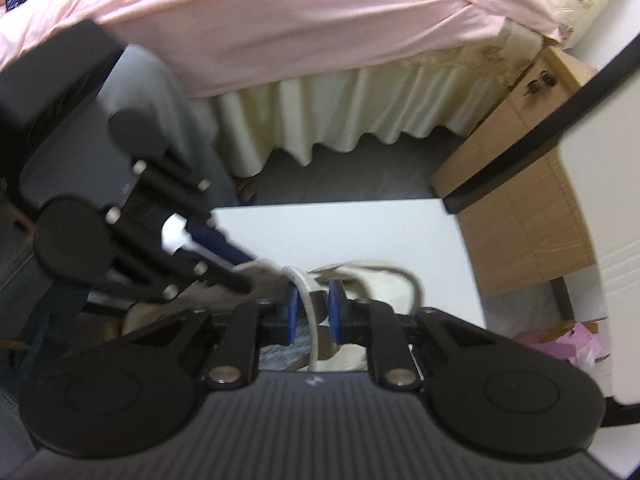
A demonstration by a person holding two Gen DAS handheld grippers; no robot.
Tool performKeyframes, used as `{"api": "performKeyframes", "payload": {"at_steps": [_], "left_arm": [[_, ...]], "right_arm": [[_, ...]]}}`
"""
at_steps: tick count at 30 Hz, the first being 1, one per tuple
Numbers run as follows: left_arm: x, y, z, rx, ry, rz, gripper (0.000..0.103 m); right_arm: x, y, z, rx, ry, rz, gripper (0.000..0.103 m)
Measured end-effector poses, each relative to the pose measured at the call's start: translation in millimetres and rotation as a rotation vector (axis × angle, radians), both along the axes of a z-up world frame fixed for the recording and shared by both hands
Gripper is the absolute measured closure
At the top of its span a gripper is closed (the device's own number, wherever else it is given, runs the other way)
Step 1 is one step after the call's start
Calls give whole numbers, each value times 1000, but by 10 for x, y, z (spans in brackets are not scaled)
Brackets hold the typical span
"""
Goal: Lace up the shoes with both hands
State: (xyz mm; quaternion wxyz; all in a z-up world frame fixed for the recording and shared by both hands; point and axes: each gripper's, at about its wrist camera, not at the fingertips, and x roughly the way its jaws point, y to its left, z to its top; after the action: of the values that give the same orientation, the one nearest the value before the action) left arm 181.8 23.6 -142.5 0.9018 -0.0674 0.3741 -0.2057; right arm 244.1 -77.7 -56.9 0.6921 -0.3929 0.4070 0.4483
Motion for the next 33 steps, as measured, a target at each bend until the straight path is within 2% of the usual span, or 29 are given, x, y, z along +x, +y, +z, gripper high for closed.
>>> {"api": "performKeyframes", "payload": {"at_steps": [8,19,24,27,28,31,33], "left_arm": [[-48,8,-8,11,-12,-37,89],[-48,32,-25,9,-11,-54,88],[-54,39,-26,8,-9,-61,88],[-73,35,-24,16,-13,-56,88],[-77,34,-23,18,-13,-54,88],[-83,27,-21,20,-12,-55,88],[-88,6,-21,31,-18,-56,88]], "right_arm": [[-87,65,-203,-1,44,-12,86],[44,291,-559,-97,132,-17,86],[101,305,-707,-90,148,-54,85],[106,266,-687,-58,153,-100,83],[101,242,-660,-46,153,-111,81],[64,128,-518,6,156,-134,64],[46,8,-392,54,147,-158,59]]}}
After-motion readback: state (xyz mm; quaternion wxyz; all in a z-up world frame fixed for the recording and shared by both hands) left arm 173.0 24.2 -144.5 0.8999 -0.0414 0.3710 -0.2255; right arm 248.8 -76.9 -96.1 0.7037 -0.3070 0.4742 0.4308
